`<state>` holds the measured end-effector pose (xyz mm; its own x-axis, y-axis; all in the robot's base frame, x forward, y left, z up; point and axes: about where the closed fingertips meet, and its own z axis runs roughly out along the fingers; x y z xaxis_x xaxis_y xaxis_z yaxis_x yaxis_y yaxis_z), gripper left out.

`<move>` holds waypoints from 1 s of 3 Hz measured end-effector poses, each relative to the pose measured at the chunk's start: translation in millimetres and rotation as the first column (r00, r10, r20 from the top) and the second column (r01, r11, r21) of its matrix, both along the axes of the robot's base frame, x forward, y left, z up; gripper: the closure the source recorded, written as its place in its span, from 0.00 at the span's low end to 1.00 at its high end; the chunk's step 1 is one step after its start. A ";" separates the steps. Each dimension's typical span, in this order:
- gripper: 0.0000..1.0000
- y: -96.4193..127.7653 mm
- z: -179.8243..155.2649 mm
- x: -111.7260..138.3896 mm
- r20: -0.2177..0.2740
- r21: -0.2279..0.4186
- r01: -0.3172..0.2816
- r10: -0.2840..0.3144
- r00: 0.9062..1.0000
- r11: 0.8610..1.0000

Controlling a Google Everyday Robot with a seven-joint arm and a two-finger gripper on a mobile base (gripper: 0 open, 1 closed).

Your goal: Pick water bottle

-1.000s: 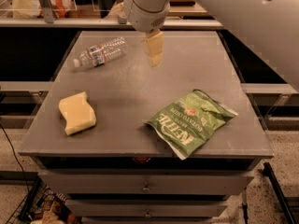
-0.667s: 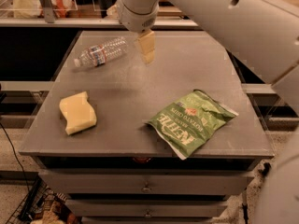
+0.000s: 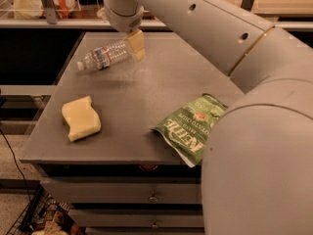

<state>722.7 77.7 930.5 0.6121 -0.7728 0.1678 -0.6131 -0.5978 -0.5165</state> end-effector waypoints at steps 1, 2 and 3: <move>0.00 23.4 -9.6 16.1 -0.001 -0.011 -0.035 0.035 0.999 0.999; 0.00 44.5 -20.4 23.8 -0.007 -0.026 -0.067 0.067 0.998 0.997; 0.00 59.9 -33.4 26.8 -0.009 -0.057 -0.075 0.075 0.997 0.996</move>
Offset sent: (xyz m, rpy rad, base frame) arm 0.0333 0.0695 -0.0276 -0.0403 0.0056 0.1056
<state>749.5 137.7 897.1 0.6694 -0.7138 0.2058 -0.5689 -0.6707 -0.4760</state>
